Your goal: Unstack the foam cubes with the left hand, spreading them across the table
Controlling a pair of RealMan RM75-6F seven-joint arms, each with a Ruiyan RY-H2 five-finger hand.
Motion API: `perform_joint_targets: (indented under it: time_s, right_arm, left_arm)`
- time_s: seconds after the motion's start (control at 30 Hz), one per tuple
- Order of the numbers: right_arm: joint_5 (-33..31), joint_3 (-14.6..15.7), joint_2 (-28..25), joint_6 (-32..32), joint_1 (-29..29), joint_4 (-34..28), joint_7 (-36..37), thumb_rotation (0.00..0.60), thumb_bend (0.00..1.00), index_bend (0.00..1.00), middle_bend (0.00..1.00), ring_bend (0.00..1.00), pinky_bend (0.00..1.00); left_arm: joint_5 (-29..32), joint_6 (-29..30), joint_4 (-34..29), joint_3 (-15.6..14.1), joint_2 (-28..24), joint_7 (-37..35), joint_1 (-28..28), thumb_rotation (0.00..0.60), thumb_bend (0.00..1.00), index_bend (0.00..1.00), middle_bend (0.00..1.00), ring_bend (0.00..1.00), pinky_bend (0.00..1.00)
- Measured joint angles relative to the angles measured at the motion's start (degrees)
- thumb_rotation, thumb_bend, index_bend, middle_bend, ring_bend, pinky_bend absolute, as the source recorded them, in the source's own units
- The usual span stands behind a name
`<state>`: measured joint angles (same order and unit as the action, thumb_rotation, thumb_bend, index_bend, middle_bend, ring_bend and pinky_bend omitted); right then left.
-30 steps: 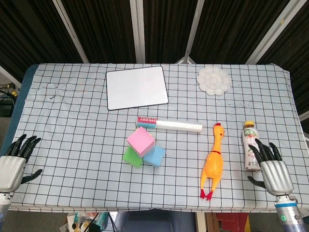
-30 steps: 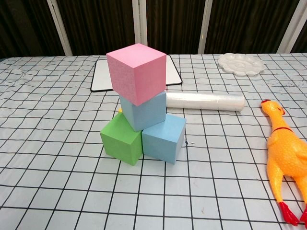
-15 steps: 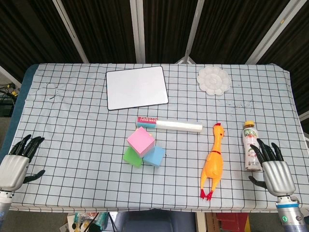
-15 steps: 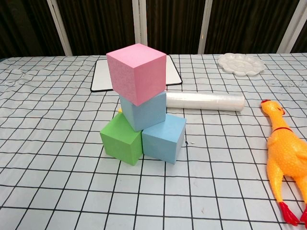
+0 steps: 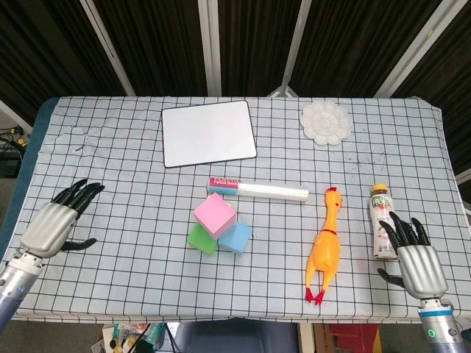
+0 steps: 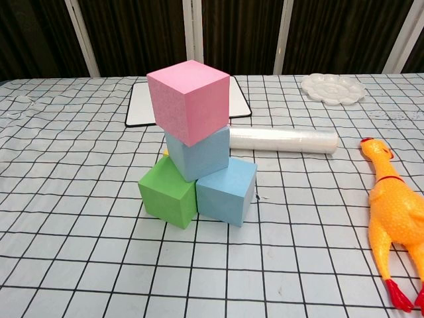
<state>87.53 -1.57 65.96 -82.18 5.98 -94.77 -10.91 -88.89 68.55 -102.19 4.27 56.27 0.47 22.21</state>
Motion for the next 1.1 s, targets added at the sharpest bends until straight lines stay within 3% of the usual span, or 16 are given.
perform_joint_targets:
  time_s: [0.2,0.37,0.7,1.0,1.1]
  right_arm:
    - [-0.1,0.1,0.6,0.3,0.1,-0.1,-1.6,0.600,0.02,0.14,0.04,0.13,0.04]
    - [-1.2,0.0,0.8,1.5,0.4,-0.1,-2.3,0.600,0.02,0.14,0.04,0.13,0.04]
    - [-1.7,-0.2,0.3,2.0,0.7,-0.3,-1.5,0.600,0.02,0.14,0.04,0.13,0.04]
    - [-0.7,0.2,0.3,1.9,0.9,0.0,-0.6,0.600,0.02,0.14,0.04,0.13,0.04]
    - [-0.7,0.3,0.1,2.2,0.9,-0.1,-0.4,0.600,0.02,0.14,0.04,0.13,0.04]
  left_arm:
    - [8.5,-13.3,-5.7,4.5,-2.0,3.9,9.8,0.600,0.00,0.07,0.06,0.02,0.14]
    - [15.7,-19.0,-8.2,7.2,0.5,12.2,17.2,0.600,0.00,0.07,0.06,0.02,0.14]
    - [29.6,-18.8,-11.9,8.7,10.4,29.1,26.9,0.600,0.00,0.07,0.06,0.02,0.14]
    - [34.4,-13.0,-12.2,8.5,17.8,36.9,31.7,0.600,0.00,0.09,0.09,0.03,0.14]
    - [34.7,-11.6,-12.3,8.5,19.3,38.2,32.8,0.600,0.00,0.11,0.12,0.07,0.19]
